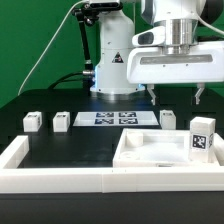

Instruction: Assemble square table

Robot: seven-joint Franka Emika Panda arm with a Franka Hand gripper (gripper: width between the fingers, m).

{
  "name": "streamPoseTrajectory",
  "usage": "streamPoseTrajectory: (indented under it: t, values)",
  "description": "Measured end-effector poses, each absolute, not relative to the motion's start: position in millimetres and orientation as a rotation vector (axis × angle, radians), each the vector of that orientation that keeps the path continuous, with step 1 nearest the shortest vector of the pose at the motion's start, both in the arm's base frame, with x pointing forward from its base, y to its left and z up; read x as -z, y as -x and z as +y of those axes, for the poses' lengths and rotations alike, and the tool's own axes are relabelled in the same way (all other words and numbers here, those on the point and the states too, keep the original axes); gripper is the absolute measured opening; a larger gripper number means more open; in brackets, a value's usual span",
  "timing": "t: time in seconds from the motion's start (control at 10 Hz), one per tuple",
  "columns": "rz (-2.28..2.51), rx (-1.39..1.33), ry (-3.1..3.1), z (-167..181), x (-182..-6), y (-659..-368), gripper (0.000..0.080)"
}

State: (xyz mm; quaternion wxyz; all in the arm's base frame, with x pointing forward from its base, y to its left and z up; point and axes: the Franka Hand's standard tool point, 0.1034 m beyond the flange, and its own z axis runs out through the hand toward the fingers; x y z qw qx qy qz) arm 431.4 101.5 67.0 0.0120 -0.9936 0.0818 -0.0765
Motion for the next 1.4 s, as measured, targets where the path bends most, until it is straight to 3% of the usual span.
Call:
streamPoseTrajectory:
  t: [0.3,0.6,1.1,1.4]
  values:
    - [0.254,0.193,3.104,100.5,-65.1,-429.5,0.0649]
    - [0.254,-0.26,3.125,92.0,-50.0,-396.0,0.0649]
    - [0.31,-0.766,3.047,88.9,-52.5,-392.1,0.0649]
    - [0.298,-0.789,3.039,86.2,-49.0,-393.0,0.0649]
